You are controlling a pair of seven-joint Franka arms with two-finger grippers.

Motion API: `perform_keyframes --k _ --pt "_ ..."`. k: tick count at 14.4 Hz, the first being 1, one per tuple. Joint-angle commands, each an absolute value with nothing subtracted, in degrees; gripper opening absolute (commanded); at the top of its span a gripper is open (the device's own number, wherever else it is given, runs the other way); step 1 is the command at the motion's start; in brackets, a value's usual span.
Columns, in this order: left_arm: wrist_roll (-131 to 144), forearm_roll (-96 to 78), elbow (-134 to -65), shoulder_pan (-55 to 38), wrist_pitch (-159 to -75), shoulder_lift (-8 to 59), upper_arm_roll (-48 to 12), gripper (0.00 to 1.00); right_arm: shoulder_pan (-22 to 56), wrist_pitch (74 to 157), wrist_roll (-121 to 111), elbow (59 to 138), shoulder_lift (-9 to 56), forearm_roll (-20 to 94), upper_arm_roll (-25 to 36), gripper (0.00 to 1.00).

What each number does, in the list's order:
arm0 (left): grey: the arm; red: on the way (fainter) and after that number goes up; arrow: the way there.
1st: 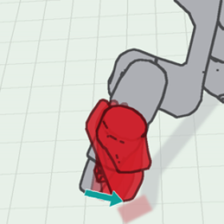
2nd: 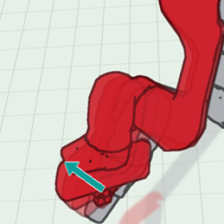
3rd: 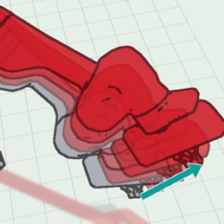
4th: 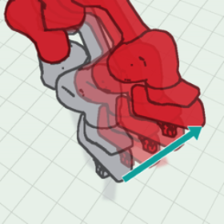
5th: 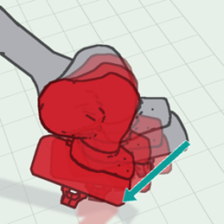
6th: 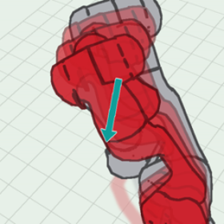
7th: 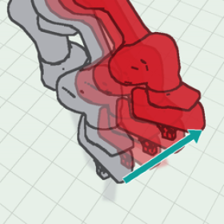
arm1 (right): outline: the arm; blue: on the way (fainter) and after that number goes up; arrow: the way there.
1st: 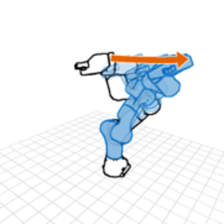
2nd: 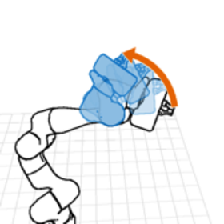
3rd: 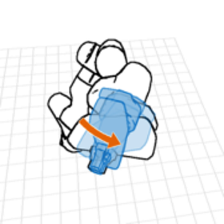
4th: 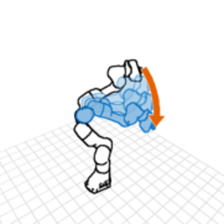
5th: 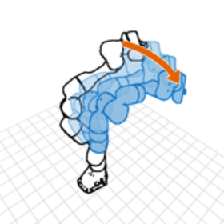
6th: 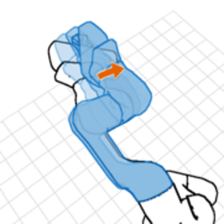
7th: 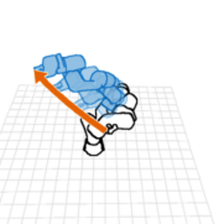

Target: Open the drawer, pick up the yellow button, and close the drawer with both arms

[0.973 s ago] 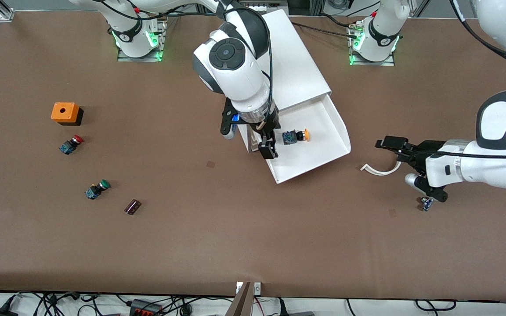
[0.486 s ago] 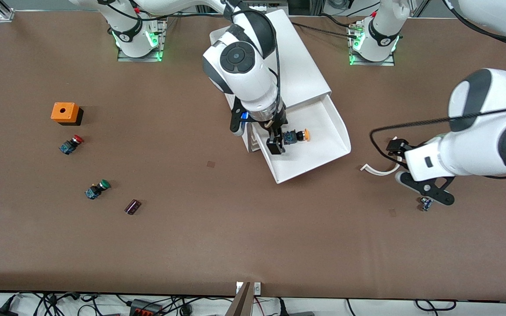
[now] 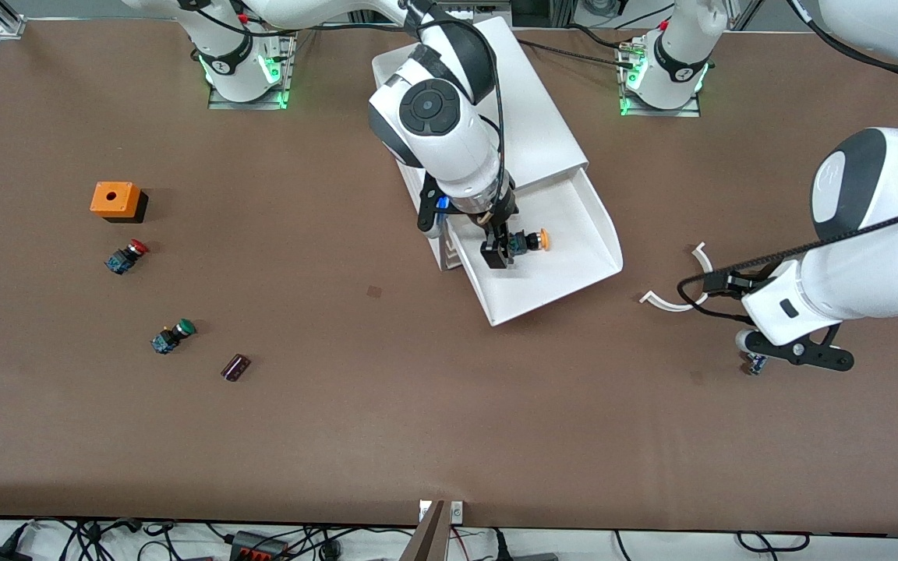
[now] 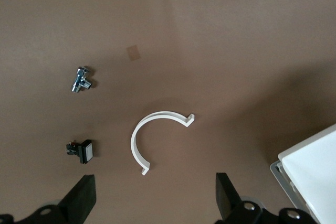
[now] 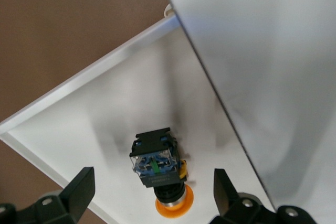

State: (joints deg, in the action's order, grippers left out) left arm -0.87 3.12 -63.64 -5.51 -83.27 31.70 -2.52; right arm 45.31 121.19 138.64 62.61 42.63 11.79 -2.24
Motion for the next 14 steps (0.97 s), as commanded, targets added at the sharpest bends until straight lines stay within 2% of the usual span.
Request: perform_keyframes --k 1,14 --pt "1.7 3.5 -62.0 -5.5 -83.1 32.6 -2.5 1.00 45.1 121.6 140.0 60.6 44.5 12.8 -2.5 1.00" --pt "1.8 2.5 -62.1 -5.5 -83.0 32.5 -2.6 1.00 45.4 121.7 136.8 60.6 44.9 13.5 -2.1 1.00"
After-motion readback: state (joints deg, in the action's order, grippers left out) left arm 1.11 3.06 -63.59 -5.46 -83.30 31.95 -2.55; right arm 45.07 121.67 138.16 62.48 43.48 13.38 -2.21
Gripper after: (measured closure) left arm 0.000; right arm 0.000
